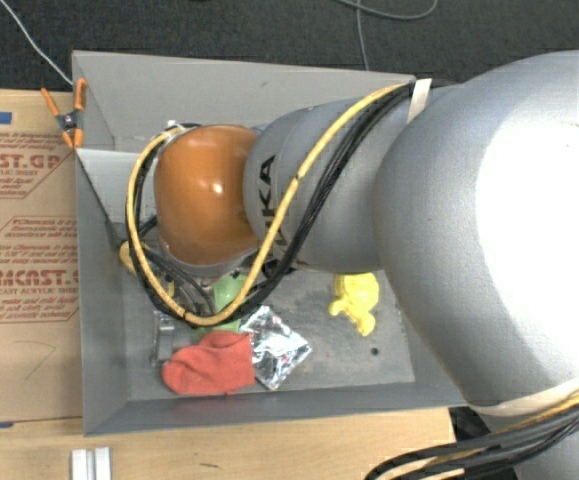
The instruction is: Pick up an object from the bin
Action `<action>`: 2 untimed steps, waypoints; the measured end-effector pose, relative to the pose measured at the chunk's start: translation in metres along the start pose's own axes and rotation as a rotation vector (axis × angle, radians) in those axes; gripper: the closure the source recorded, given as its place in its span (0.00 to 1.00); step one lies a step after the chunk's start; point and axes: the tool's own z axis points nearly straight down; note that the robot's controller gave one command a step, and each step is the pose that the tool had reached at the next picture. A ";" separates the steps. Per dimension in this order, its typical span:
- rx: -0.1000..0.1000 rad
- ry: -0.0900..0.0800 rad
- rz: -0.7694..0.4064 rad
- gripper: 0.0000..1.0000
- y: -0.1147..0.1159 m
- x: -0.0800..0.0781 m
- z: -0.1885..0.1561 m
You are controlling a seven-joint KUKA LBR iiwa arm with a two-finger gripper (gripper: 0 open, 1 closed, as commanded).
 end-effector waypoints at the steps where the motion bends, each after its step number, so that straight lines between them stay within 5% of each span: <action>1: -0.002 -0.006 0.003 0.00 -0.001 -0.002 -0.005; 2: 0.002 0.001 0.055 0.00 -0.079 0.031 0.066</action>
Offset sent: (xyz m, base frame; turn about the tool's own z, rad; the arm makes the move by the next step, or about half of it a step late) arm -0.0306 -0.0770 -0.0644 0.0518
